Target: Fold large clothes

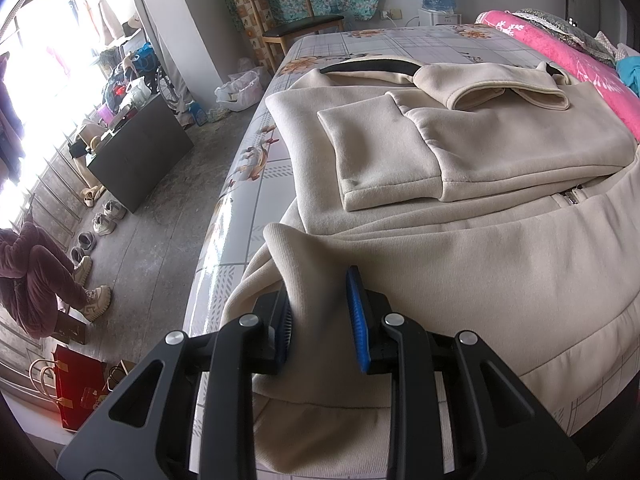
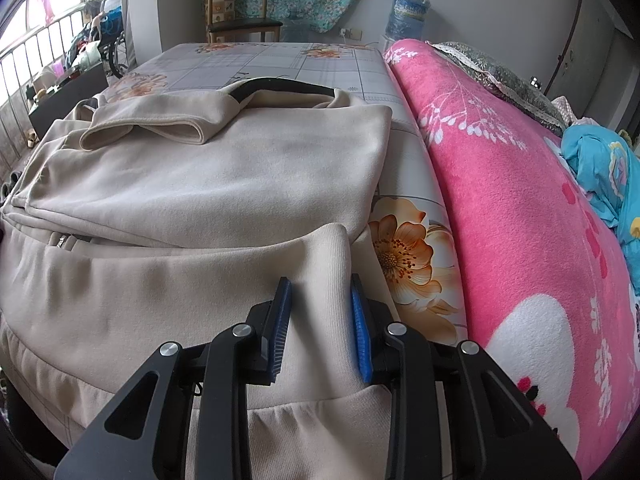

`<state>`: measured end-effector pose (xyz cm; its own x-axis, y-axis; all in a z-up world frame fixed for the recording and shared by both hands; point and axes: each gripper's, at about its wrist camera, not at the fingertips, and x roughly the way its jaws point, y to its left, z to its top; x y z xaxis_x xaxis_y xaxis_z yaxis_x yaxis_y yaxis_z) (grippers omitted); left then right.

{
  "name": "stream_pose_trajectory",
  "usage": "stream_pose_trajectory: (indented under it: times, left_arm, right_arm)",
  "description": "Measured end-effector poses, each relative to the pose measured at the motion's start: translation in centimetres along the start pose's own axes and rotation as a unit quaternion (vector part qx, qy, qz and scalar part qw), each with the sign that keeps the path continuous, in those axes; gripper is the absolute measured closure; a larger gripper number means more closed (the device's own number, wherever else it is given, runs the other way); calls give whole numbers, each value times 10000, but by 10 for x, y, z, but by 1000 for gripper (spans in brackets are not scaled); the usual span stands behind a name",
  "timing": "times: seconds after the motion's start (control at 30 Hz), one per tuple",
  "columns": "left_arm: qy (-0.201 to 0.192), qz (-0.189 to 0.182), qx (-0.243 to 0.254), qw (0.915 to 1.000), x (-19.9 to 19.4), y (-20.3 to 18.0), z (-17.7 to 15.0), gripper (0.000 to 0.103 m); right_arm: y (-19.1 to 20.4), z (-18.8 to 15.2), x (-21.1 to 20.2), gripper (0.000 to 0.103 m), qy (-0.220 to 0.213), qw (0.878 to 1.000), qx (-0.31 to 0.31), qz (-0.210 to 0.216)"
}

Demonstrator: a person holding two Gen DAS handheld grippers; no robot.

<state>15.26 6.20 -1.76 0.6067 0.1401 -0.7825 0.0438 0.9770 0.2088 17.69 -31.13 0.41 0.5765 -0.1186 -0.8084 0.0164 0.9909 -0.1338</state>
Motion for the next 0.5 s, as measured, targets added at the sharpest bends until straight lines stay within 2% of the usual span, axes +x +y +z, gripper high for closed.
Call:
stream_pose_trajectory:
  times: [0.3,0.4,0.47,0.5]
  left_arm:
    - [-36,34,33,10000,0,0,-3,78]
    - [-69,-16,3,10000,-1,2,-4,82]
    - [-118,7,-25,9999,-2,5,-7,90]
    - [-136,-1,-38,9999,-3,6,-6,93]
  right_arm:
    - [0,-1,-2,75,-72,9999,-29,-66]
    - [-1,-1,-5,85,-135,9999,-23,-106]
    - [-4,-1,-9,94,-211,9997,33,-85]
    - [-4,-1,-11,95,-249,9996,60,-73]
